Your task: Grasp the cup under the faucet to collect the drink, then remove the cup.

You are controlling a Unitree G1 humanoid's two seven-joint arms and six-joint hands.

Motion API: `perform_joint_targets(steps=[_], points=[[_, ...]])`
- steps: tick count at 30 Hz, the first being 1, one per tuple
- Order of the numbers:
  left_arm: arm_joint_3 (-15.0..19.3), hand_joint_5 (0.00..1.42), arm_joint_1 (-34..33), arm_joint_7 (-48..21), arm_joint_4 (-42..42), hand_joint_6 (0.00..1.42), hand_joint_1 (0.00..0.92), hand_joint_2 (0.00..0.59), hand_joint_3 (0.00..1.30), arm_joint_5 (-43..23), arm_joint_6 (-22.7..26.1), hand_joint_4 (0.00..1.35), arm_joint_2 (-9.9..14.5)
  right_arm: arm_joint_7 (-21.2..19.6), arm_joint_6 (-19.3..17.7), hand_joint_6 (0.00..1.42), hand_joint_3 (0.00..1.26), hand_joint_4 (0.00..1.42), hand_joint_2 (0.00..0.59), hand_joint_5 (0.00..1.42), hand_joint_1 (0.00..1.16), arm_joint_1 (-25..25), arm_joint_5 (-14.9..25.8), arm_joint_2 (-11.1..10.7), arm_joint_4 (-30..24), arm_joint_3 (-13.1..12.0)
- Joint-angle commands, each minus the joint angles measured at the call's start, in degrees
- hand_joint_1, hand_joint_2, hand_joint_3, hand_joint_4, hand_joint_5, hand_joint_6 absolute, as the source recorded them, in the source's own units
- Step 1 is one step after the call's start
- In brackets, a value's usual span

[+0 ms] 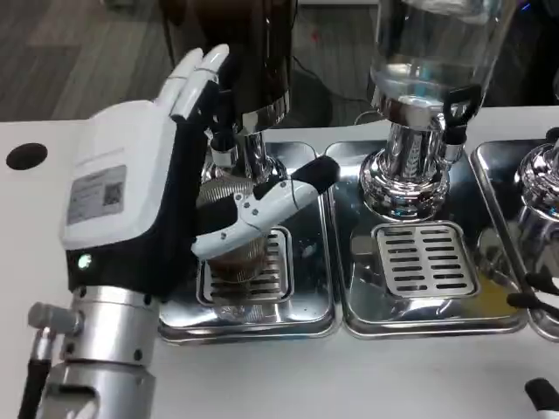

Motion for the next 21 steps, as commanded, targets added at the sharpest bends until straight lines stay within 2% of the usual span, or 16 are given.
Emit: perform_joint_targets(steps=[1,4,8,11,15,21], points=[[-0.7,0.25,2.4,-5.1,-2.7,0.63,0.000,0.039,0.20,7.7,-1.5,0.12,3.0,2.3,1.2,0.02,0.26,0.14,0.352,0.14,0.56,0.5,5.8,-0.7,-0.1,1.9],[0.1,0.21,4.3,-8.5,-3.9,0.57,0.000,0.040,0.19,10.8,-2.0,0.10,4.0,5.8,4.6,0.04,0.25,0.14,0.316,0.15,0.55,0.6,13.6,-1.6,-0.7,4.1],[3.5,0.21,9.2,-9.3,-5.5,0.56,0.000,0.038,0.19,10.3,-3.3,0.10,5.7,11.5,9.9,0.06,0.25,0.14,0.233,0.17,0.58,0.0,22.9,-2.4,-1.2,5.7],[5.9,0.21,13.4,-8.4,-6.7,0.56,0.000,0.037,0.19,9.3,-4.7,0.10,6.2,15.6,14.1,0.08,0.24,0.14,0.201,0.17,0.60,-1.0,27.5,-2.5,-1.5,6.3],[8.1,0.21,19.1,-6.3,-7.7,0.56,0.000,0.036,0.19,8.2,-6.7,0.09,6.0,20.3,19.8,0.10,0.21,0.15,0.184,0.18,0.61,-3.1,30.6,-2.1,-1.6,7.3],[10.3,0.19,25.9,-2.9,-7.7,0.56,0.000,0.036,0.18,6.6,-9.5,0.09,5.1,23.5,25.4,0.12,0.20,0.15,0.165,0.18,0.62,-5.1,29.8,0.0,-3.9,9.5]])
